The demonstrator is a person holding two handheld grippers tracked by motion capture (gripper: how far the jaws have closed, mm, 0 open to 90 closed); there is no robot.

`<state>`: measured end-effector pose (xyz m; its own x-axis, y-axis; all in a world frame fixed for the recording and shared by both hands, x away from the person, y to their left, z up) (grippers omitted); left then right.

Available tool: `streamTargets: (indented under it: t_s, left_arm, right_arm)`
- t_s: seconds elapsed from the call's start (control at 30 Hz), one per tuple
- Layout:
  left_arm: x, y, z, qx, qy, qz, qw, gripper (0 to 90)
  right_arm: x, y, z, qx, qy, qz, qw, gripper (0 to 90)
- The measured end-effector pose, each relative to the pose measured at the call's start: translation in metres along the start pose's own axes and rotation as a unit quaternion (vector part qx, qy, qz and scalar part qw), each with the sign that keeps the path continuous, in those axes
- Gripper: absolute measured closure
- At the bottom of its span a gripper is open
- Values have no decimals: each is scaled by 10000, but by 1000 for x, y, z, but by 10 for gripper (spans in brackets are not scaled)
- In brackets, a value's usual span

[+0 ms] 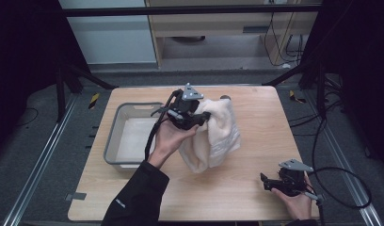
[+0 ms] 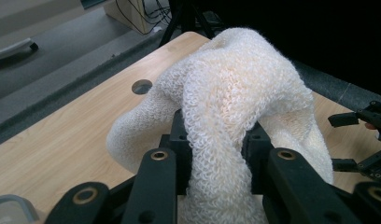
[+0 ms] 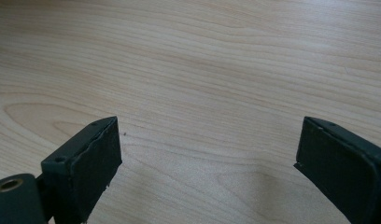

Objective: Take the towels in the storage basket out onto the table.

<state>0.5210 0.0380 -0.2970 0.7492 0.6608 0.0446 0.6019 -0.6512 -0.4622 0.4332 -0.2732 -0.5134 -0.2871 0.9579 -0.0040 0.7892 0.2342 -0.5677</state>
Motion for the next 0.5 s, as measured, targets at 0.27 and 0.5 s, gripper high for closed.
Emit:
streamTargets:
  t_s: [0.27,0.5]
  left_arm:
    - [-3,14,11,113,-7,43,9999,713]
    - [-6,26,26,227,-49,136,9996,703]
  right_arm:
    - [0,0,1,16,-41,-1,10000,67]
    - [1,1,1,21,-45,10,10000,68]
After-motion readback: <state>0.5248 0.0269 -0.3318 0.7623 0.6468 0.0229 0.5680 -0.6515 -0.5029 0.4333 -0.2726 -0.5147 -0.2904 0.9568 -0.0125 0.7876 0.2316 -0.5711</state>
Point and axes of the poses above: each handheld gripper's, and its own axes: y roughly forward along the jaws, z roughly out of its underside, x roughly to its left, the point moved 3 cm from there along y, roughly forward along the jaws, and after that the axes turned 7 degrees about -x, right-handed, at the moved point
